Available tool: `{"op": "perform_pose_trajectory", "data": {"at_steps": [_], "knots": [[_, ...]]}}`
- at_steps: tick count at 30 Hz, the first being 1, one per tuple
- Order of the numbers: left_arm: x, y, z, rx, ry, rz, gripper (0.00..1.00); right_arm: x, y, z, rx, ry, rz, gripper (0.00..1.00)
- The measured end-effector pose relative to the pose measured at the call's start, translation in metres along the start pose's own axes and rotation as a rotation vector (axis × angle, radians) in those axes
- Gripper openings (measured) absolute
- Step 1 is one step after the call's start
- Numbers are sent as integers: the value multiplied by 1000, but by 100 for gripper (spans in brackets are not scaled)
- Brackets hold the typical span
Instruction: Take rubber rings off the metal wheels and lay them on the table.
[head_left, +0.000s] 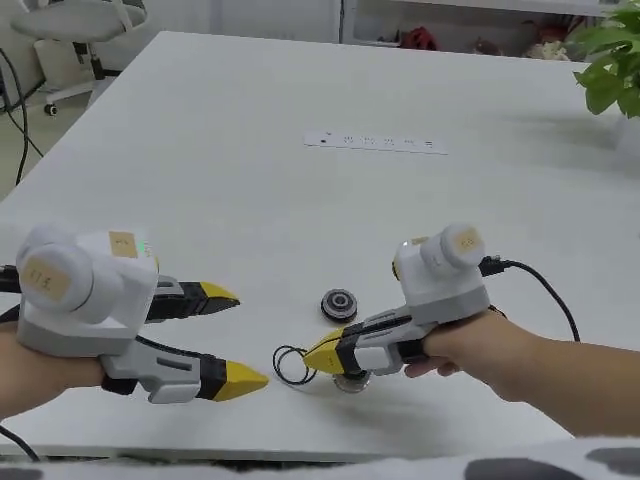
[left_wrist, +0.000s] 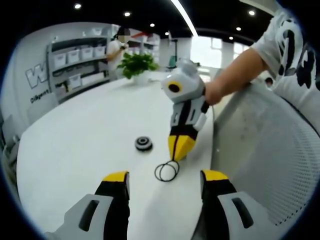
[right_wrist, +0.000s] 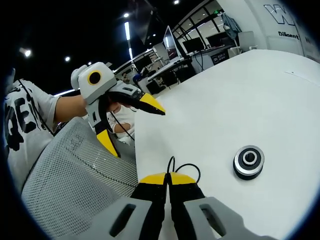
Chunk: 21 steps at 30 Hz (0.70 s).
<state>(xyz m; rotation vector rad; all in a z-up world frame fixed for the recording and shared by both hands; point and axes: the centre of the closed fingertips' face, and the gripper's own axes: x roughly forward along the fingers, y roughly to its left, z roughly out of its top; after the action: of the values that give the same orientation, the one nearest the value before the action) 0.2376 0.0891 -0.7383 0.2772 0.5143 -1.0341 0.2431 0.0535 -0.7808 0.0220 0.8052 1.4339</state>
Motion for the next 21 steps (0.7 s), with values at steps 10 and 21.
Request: {"op": "perform_pose_trajectory", "data": {"at_steps": [10, 21], "knots": [[-1, -1, -1, -4, 2, 1, 58, 0, -6, 0, 5, -10, -29, 0], [-1, -3, -5, -9, 10, -4, 58, -1, -13, -3, -13, -4, -66, 2]]}}
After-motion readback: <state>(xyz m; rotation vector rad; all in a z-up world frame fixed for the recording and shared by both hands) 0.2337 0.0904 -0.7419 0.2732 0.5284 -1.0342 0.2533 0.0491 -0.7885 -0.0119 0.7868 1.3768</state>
